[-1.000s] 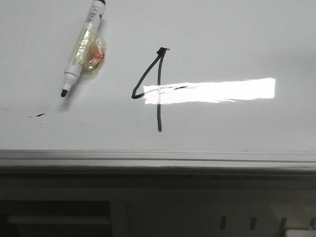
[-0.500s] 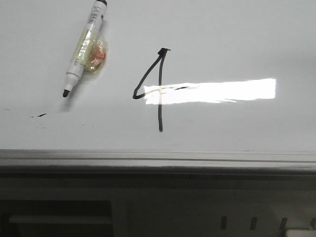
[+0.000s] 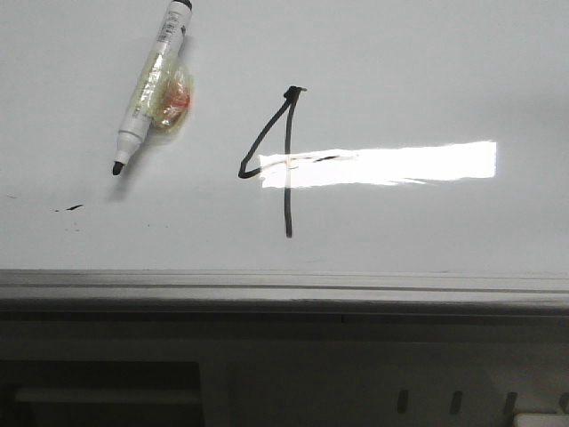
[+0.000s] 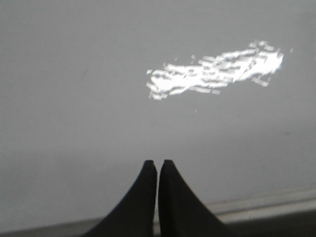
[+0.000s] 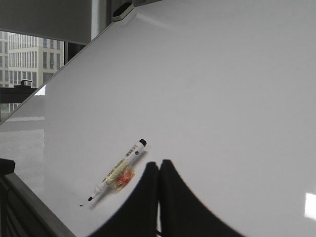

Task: Write number 4 on whiteboard

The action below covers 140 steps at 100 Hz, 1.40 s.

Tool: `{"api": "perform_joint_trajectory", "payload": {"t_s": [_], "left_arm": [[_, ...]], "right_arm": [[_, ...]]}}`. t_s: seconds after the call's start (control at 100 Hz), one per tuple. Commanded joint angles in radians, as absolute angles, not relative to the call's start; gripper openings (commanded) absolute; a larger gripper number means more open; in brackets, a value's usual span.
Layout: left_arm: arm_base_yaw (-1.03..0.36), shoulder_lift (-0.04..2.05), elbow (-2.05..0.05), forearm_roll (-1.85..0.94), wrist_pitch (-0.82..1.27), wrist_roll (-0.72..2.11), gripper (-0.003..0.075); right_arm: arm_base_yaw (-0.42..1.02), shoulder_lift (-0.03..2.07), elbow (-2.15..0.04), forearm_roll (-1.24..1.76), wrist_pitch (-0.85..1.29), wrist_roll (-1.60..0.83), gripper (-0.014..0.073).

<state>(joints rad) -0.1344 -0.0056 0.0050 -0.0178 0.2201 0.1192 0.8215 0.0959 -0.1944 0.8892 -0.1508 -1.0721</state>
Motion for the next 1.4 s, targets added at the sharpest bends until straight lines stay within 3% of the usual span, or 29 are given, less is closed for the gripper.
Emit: {"api": "perform_joint_trajectory", "payload": {"t_s": [0.0, 1.07, 1.39], "left_arm": [[-0.113, -0.031, 0.037, 0.015, 0.27, 0.101, -0.002], [-0.108, -0.031, 0.039, 0.026, 0.299, 0.108, -0.002], [-0.108, -0.031, 0.039, 0.026, 0.299, 0.108, -0.002]], "right_arm": [[0.816, 0.103, -0.219, 0.883, -0.202, -1.075, -0.0064], [0.816, 0.103, -0.219, 0.883, -0.199, -1.075, -0.0064], [0.816, 0.105, -0.114, 0.883, -0.253, -1.073, -0.0064]]}}
